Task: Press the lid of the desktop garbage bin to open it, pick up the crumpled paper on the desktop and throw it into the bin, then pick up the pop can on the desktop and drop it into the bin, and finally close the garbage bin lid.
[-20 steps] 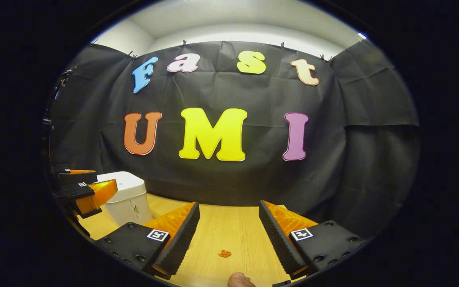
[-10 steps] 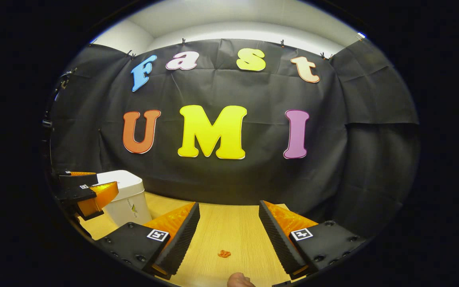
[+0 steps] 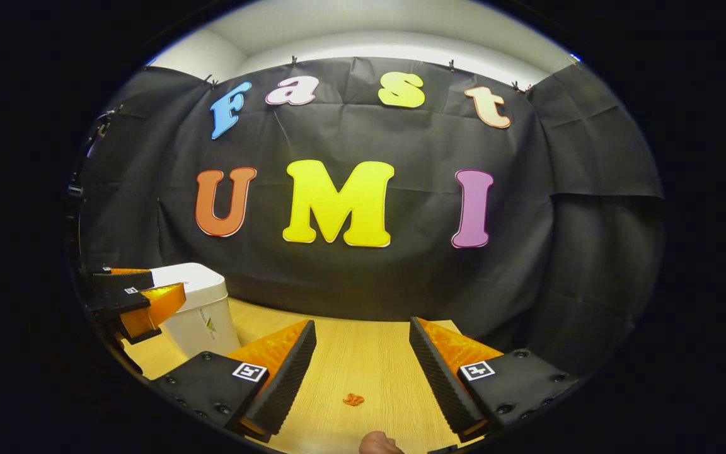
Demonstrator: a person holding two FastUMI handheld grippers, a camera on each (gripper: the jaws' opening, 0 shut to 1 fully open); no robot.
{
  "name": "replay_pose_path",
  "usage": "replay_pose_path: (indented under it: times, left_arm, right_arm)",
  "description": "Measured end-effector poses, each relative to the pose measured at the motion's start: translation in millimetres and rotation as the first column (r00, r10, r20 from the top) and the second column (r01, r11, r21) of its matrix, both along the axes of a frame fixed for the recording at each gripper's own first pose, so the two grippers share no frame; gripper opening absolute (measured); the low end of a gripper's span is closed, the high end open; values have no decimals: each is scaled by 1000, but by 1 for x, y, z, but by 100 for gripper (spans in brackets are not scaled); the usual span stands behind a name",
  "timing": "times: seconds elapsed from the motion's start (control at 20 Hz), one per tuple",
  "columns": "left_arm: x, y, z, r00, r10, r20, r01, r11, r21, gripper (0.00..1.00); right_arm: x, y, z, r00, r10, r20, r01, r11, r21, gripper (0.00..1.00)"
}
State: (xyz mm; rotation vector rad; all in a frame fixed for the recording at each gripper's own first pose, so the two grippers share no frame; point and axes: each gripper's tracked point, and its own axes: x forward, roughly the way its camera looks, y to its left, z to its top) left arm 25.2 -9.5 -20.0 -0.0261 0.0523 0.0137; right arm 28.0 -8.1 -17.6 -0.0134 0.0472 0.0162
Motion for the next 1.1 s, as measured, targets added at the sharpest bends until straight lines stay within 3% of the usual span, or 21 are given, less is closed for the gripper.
replay_pose_path:
  times: [0.2, 0.3, 0.35, 0.4, 0.5, 0.8, 0.9, 0.95, 1.1]
  left_arm:
    - [8, 6, 1, 1000, 14, 1, -14, 1000, 12, 96]
    - [15, 10, -1, 1000, 24, -12, -23, 1000, 17, 84]
    - [18, 13, -1, 999, 38, -15, -37, 999, 20, 86]
    - [22, 16, 1, 999, 46, -11, -46, 999, 10, 82]
    - [27, 21, 2, 998, 58, -6, -58, 998, -15, 60]
    - [50, 48, 9, 991, 129, 32, -130, 991, 27, 34]
    - [58, 62, 8, 986, 162, 24, -163, 986, 20, 18]
    - [62, 68, 9, 985, 169, 22, -170, 985, 14, 4]
    - [79, 88, 11, 979, 202, 12, -202, 979, 3, 3]
  right_arm:
    - [5, -1, -2, 1000, -3, -8, 3, 1000, 4, 95]
    - [8, 2, -1, 1000, 0, -8, 0, 1000, -1, 95]
    - [10, 3, -3, 1000, 3, -10, -3, 1000, -6, 95]
    - [12, 6, -4, 1000, 6, -14, -6, 1000, -11, 95]
    - [14, 9, -5, 1000, 12, -18, -13, 1000, -23, 95]
    - [19, 10, -6, 1000, 2, -21, -3, 999, -45, 95]
    - [22, 10, -8, 1000, -4, -27, 3, 999, -46, 95]
    - [22, 10, -10, 999, -8, -31, 7, 999, -49, 95]
    - [25, 10, -15, 999, -17, -47, 14, 999, -50, 94]
